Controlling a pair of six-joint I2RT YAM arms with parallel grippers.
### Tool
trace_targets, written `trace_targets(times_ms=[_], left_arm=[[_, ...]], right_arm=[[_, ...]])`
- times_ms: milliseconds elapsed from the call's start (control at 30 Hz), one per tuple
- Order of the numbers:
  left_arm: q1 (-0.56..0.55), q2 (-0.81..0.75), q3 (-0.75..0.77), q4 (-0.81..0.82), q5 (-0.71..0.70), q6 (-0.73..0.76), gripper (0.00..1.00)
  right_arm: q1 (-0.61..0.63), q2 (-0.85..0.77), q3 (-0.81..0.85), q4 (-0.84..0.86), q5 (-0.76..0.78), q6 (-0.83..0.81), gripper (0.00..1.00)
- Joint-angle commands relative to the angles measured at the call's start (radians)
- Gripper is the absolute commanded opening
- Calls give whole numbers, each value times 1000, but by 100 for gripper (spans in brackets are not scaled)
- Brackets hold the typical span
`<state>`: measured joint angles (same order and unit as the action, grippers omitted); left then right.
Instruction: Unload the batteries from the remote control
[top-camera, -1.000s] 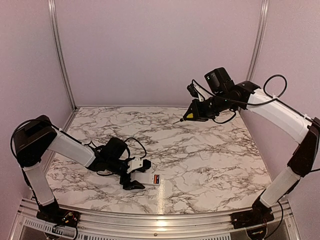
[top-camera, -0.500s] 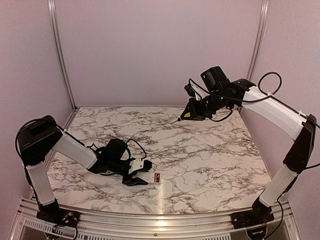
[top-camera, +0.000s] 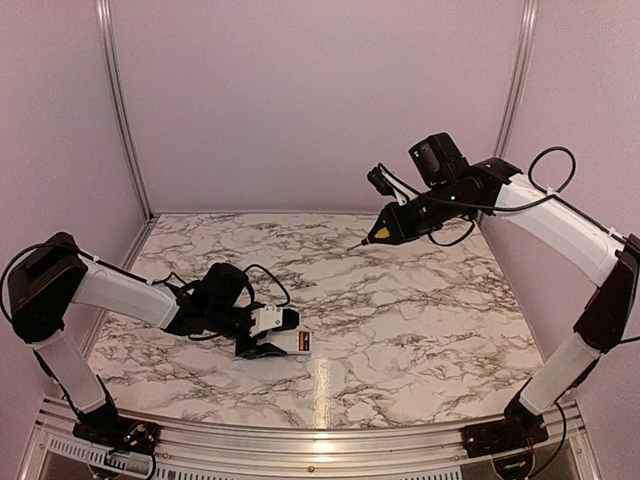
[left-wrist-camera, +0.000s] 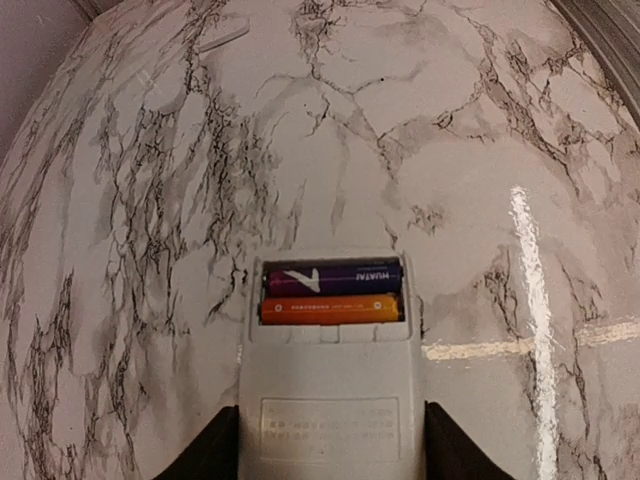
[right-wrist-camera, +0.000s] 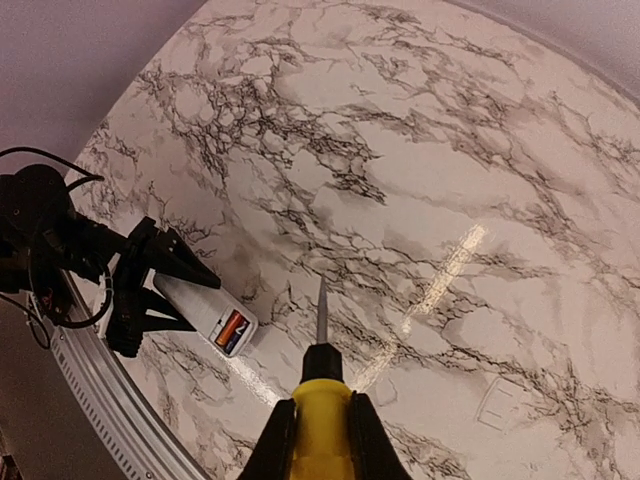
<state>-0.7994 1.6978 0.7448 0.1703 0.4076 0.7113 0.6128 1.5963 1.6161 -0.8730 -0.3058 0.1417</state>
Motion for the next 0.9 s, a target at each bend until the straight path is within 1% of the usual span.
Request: trace_targets(times_ms=[0,133,167,267,300,400,533,600,733,867], left_arm=[[-3,-114,44,-52,-76,-1,0],[-3,-188,103,-119,-130,-80,0],[-3,-204,114,-150,-123,-86,0],[-3,-250,121,-168,-113,-89,0],[-3,-258,131,-200,-105,-84,0],[-6,-278,158,-298,-46,32,0],[-6,-298,169,-313,-48,61,0],[-8,-297,196,-356,-34,72,0],[-18,-301,232,-410,24,98,0],[-46,-309,245,-434,38,135,0]], right_arm=[[-5,-90,-40,44,-20,-114,0],[-6,-106,-56,57,-35,-138,0],[-5,-108,-59,58,-42,-155,0],[-5,-116,-69,55,-68,-204,0],[-5,-121,-72,54,-77,-219,0],[-1,-147,-96,60,-106,-266,0],[37,-216,-157,91,-157,-352,0],[64,-246,-178,105,-175,-383,0],[132,-282,-216,122,-170,-430,0],[180,-291,-238,123,-167,-452,0]])
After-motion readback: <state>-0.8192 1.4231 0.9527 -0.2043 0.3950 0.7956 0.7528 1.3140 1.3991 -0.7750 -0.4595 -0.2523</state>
